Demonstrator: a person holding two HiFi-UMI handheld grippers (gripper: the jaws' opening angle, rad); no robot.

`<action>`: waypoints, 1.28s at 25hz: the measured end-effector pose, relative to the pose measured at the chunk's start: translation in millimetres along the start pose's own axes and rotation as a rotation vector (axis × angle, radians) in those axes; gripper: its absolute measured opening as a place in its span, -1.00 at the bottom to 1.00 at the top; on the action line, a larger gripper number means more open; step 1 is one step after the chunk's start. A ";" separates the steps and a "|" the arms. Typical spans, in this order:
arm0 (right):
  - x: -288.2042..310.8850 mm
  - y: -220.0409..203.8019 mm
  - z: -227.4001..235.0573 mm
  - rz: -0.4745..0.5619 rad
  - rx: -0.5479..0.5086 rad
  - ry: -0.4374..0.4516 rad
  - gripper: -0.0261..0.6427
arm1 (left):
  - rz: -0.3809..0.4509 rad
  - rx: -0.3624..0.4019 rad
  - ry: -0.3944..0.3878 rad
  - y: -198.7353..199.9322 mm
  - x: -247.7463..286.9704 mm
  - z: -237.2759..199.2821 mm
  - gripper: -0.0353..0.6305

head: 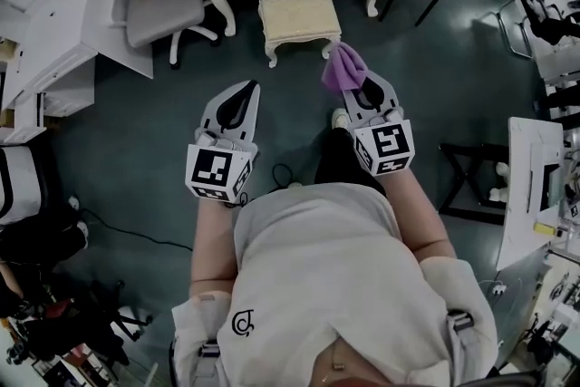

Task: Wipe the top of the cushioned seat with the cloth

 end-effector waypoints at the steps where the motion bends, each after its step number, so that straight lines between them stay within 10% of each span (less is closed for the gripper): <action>1: 10.9 0.7 8.1 -0.004 -0.003 0.011 -0.71 | -0.008 -0.007 0.009 1.9 10.4 -5.1 -0.85; 17: 216.7 26.2 193.1 -0.128 -0.137 0.259 -0.70 | -0.054 -0.131 0.211 65.3 236.9 -76.7 -0.85; 32: 411.7 -17.7 175.8 -0.283 -0.128 0.399 -0.70 | -0.034 -0.235 0.145 -12.8 365.9 -177.9 -0.86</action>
Point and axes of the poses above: the fingertips, and each gripper's own axes: x forward along the fingers, z to its right, y out of its top, the point moved 2 cm from there along -x, backward along the fingers, and after that the axes turned 15 degrees about -z, right-handed, at the moved point
